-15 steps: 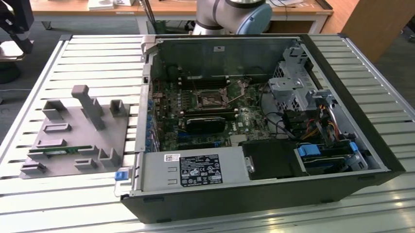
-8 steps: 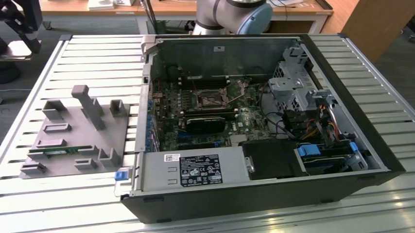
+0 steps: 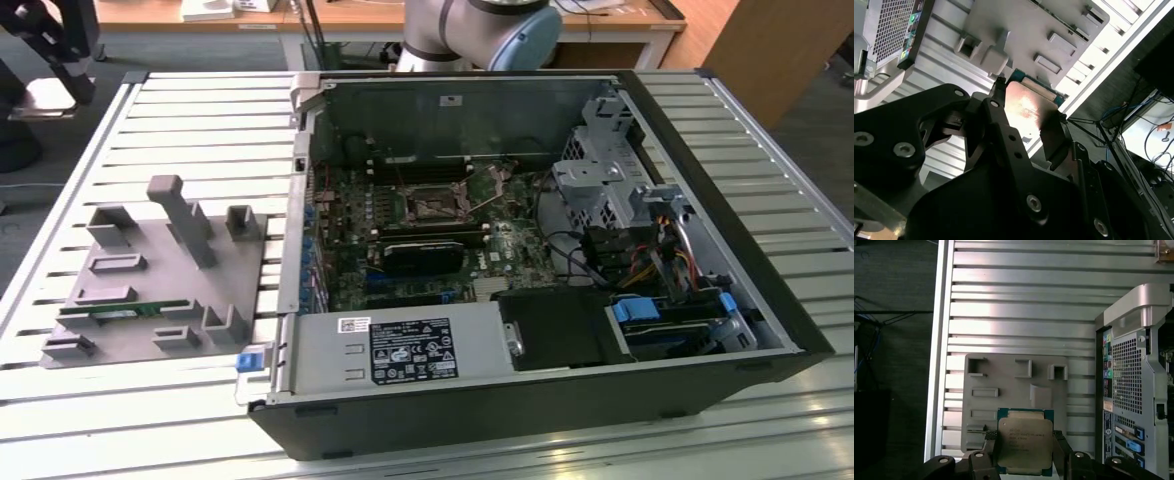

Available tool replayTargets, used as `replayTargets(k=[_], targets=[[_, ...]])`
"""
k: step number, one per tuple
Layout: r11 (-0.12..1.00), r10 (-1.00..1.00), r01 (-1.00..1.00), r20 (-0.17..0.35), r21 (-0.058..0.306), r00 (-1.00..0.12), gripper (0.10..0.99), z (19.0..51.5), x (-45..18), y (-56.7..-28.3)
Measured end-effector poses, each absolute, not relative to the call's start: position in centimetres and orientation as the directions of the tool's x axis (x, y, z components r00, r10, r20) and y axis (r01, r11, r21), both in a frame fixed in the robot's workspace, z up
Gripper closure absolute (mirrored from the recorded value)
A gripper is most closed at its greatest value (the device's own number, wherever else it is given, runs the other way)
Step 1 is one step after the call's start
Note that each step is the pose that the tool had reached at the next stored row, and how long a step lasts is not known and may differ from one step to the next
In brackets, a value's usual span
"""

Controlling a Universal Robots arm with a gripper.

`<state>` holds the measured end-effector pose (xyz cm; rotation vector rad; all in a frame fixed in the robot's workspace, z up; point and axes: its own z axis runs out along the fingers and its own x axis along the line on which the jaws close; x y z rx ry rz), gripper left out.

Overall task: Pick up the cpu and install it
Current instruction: 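Pick up the cpu and move it towards the insertion slot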

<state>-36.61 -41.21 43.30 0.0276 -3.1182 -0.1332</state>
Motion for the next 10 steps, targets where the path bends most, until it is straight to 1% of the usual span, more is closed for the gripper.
replayTargets(k=[10], targets=[[0.996,-0.019,-0.017,0.020,0.086,-1.000,0.557,43.4,-34.7,-41.2]])
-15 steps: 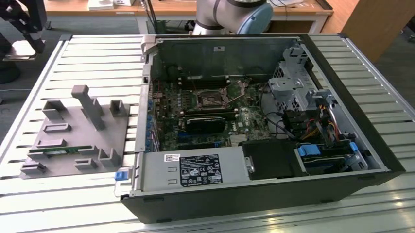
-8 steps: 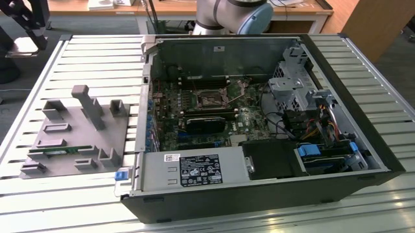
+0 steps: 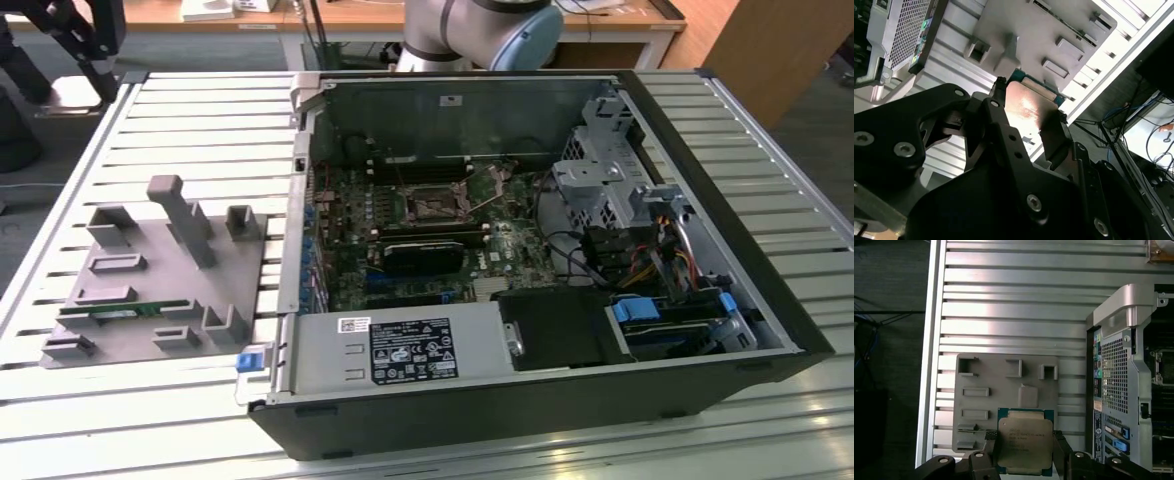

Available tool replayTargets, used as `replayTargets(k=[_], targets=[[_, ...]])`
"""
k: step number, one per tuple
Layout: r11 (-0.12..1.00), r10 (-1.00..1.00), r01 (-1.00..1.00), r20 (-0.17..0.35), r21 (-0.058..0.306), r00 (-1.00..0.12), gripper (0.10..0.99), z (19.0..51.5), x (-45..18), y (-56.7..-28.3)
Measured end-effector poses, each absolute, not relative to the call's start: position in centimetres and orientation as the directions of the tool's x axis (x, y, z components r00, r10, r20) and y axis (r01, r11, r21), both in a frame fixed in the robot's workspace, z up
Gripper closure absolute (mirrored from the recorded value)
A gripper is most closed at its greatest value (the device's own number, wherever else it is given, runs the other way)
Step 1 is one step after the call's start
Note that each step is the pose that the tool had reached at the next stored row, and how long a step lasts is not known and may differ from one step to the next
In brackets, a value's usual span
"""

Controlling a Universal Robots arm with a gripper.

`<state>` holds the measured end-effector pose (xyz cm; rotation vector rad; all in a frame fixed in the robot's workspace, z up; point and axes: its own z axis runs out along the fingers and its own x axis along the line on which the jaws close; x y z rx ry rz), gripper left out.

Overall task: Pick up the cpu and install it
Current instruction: 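Pick up the cpu and move it towards the insertion slot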

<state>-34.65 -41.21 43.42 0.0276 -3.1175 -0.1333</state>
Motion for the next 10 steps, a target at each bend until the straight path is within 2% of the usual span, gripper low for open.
replayTargets(k=[10], targets=[[0.996,-0.019,-0.017,0.020,0.086,-1.000,0.557,43.4,-33.0,-41.2]])
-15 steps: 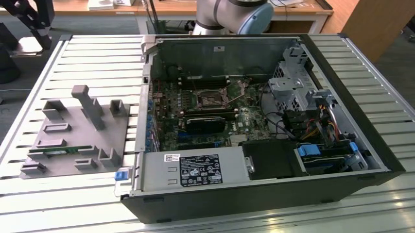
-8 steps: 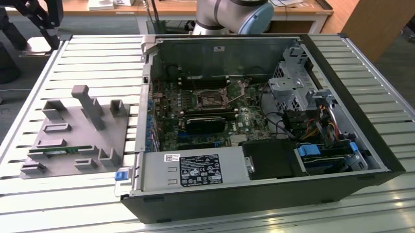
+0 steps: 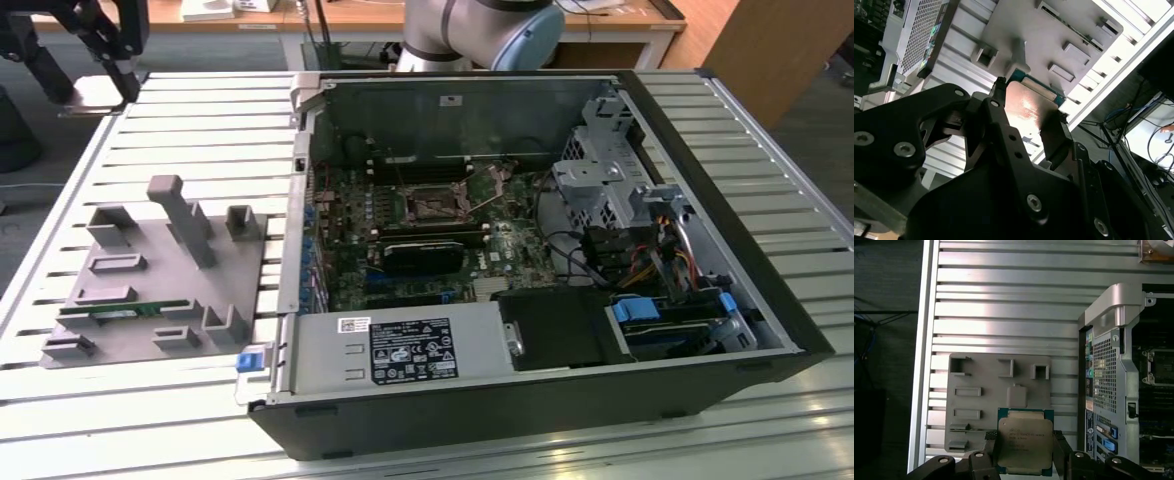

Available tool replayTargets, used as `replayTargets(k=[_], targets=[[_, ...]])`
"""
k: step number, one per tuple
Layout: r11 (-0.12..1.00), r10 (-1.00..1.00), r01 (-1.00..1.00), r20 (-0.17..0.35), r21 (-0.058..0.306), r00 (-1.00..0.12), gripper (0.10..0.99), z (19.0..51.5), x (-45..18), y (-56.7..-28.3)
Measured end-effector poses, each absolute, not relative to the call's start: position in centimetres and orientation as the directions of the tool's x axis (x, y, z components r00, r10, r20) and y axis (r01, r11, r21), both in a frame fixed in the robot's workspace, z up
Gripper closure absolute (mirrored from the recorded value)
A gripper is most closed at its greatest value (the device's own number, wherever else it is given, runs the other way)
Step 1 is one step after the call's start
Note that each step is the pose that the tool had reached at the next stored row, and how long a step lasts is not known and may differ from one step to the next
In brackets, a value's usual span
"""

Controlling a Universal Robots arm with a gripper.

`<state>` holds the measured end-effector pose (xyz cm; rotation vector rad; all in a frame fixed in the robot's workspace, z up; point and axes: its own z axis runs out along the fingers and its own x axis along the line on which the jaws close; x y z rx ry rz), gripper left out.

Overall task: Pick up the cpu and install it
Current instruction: 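Pick up the cpu and move it towards the insertion slot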

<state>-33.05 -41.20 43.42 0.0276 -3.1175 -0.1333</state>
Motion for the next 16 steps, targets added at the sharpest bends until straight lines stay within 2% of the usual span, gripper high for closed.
replayTargets(k=[16], targets=[[0.996,-0.019,-0.017,0.020,0.085,-1.000,0.557,43.4,-30.8,-41.2]])
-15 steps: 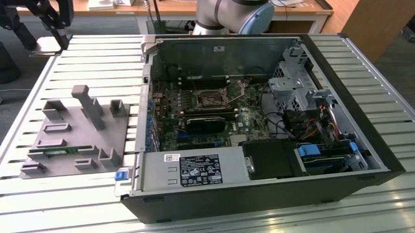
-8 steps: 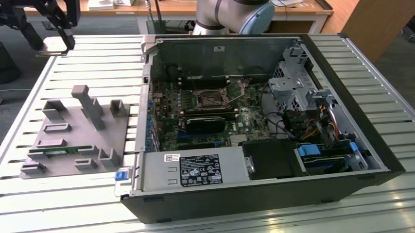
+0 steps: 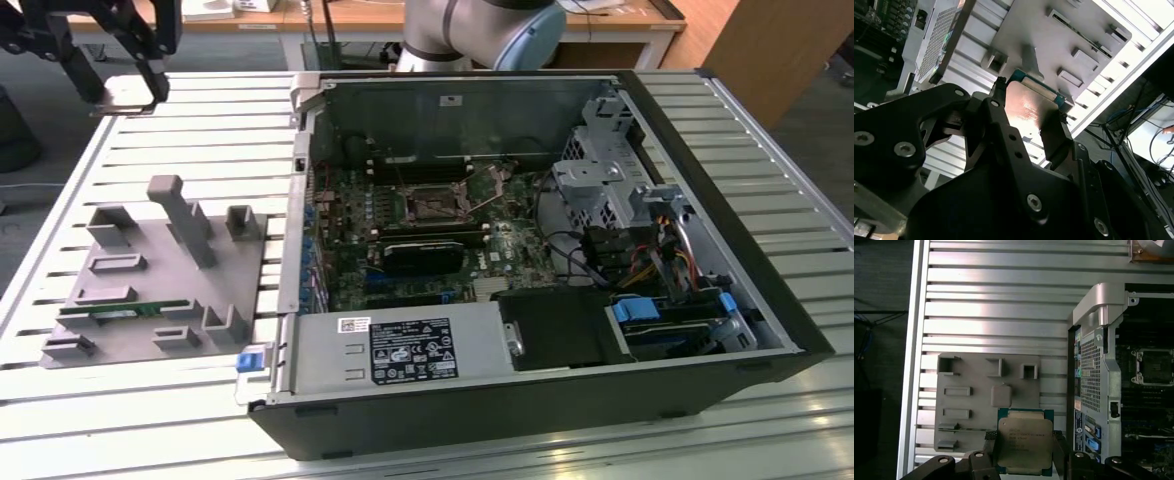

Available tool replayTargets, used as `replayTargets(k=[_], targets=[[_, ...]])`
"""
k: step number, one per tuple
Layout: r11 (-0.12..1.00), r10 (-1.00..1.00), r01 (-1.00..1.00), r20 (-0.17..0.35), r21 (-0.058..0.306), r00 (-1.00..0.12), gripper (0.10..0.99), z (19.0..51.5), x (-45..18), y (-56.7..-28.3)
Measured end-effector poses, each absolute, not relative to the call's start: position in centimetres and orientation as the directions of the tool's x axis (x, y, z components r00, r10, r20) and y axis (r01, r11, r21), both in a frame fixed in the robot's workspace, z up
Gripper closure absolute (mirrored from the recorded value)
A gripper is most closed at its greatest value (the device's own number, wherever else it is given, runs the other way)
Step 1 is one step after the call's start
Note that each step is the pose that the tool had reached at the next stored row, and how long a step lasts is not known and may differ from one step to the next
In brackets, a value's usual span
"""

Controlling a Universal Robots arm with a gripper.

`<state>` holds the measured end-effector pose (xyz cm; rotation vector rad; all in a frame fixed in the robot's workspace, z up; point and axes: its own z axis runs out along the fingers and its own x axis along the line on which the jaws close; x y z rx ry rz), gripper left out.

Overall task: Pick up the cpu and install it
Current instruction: 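Pick up the cpu and move it towards the insertion slot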

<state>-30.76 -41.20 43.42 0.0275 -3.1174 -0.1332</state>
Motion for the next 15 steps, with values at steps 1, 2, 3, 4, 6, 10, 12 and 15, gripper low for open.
replayTargets(k=[1,2,3,4,6,10,12,15], targets=[[0.996,-0.018,-0.017,0.020,0.085,-1.000,0.557,43.4,-30.6,-41.2],[0.996,-0.018,-0.017,0.020,0.085,-1.000,0.557,43.4,-30.4,-41.2],[0.996,-0.019,-0.017,0.020,0.085,-1.000,0.557,43.4,-30.3,-41.2],[0.996,-0.019,-0.017,0.020,0.086,-1.000,0.557,43.4,-30.1,-41.2],[0.996,-0.019,-0.017,0.020,0.085,-1.000,0.557,43.4,-29.8,-41.2],[0.996,-0.019,-0.017,0.020,0.086,-1.000,0.557,43.4,-29.2,-41.2],[0.996,-0.019,-0.017,0.020,0.085,-1.000,0.557,43.4,-29.0,-41.2],[0.996,-0.018,-0.017,0.020,0.086,-1.000,0.557,43.4,-28.5,-41.2]])
